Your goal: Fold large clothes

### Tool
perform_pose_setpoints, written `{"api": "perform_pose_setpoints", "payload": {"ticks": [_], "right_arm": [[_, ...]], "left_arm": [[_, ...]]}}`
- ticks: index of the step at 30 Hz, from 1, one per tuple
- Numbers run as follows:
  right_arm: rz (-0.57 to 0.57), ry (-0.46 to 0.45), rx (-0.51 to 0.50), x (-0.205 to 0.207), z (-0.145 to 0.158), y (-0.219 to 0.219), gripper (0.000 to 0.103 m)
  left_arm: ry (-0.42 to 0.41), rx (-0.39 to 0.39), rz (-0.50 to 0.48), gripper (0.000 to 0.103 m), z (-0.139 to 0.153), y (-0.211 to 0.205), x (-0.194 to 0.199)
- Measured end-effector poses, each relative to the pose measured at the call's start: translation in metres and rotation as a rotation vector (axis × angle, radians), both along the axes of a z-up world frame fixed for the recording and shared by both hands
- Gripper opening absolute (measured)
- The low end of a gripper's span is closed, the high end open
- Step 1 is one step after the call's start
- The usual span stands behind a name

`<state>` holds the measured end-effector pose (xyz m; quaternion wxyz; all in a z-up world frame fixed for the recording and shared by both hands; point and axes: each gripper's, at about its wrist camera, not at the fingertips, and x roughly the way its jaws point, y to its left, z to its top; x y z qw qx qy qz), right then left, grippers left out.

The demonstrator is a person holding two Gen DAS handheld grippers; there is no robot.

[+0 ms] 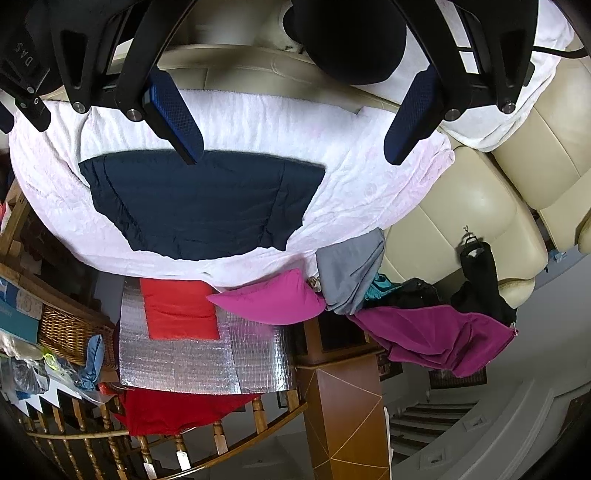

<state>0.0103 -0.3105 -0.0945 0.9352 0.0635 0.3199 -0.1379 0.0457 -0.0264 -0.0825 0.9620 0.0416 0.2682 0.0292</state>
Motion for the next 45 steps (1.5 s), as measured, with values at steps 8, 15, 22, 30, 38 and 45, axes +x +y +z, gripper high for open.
{"api": "perform_pose_setpoints", "payload": {"ticks": [8,15,22,30,38,45], "right_arm": [[-0.006,0.01,0.006,0.003,-0.005,0.001,0.071],[-0.008,0.021,0.009,0.007,-0.01,0.006,0.071],[-0.009,0.02,0.014,0.008,-0.012,0.007,0.071],[-0.008,0.019,0.019,0.009,-0.012,0.006,0.071],[-0.008,0.014,0.026,0.01,-0.01,0.003,0.071],[-0.009,0.018,0.032,0.013,-0.011,0.001,0.071]], "left_arm": [[0.019,-0.005,-0.001,0.098,-0.006,0.001,0.004],[0.033,-0.009,0.005,0.098,-0.011,0.004,0.007],[0.043,-0.009,0.009,0.098,-0.014,0.007,0.01],[0.049,-0.011,0.012,0.098,-0.015,0.008,0.011],[0.046,-0.01,0.012,0.098,-0.015,0.008,0.011],[0.046,-0.006,0.011,0.098,-0.015,0.008,0.013]]}}
